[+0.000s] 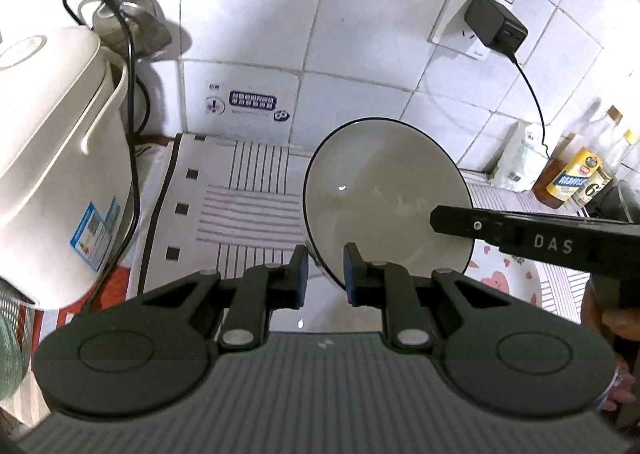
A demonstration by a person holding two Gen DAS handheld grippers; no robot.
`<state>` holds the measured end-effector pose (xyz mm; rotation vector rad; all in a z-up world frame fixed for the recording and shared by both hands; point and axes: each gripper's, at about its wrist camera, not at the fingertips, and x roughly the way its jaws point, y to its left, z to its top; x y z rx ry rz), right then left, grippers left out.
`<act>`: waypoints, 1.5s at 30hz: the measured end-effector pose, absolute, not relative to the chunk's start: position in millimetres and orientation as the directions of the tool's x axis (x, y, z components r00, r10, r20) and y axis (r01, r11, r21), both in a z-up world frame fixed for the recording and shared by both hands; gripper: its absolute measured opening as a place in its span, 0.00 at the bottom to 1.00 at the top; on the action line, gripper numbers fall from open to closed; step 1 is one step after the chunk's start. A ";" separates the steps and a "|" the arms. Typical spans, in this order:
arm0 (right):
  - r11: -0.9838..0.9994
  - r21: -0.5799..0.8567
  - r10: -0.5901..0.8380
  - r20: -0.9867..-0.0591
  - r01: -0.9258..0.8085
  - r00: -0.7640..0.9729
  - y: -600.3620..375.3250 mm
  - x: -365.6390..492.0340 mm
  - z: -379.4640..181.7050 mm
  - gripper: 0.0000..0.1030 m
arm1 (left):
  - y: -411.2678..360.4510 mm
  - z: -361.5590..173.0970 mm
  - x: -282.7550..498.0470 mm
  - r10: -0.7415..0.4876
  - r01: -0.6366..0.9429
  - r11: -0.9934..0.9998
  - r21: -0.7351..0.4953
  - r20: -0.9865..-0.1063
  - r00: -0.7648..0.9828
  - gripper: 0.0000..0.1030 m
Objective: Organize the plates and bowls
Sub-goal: 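Carry the two nested bowls and lower them into the third white bowl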
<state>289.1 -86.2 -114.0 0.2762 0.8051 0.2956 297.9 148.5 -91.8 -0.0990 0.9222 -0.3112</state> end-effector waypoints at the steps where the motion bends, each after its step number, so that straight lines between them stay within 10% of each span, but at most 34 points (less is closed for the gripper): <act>1: 0.923 0.352 0.362 -0.664 -0.154 0.654 -85.7 286.4 -115.8 0.16 | 148.2 -93.9 296.1 -0.302 0.221 0.952 -0.213 -0.773 0.558 0.16; 26: 0.945 0.209 0.320 -0.739 -0.250 0.593 -57.7 253.3 -163.9 0.15 | 136.6 -141.5 295.1 -0.171 0.134 0.981 -0.142 -0.955 0.241 0.19; 45: 0.912 0.168 0.378 -0.700 -0.374 0.606 -58.1 240.9 -162.5 0.29 | 119.6 -109.1 263.0 -0.033 -0.035 0.998 -0.052 -0.911 0.411 0.38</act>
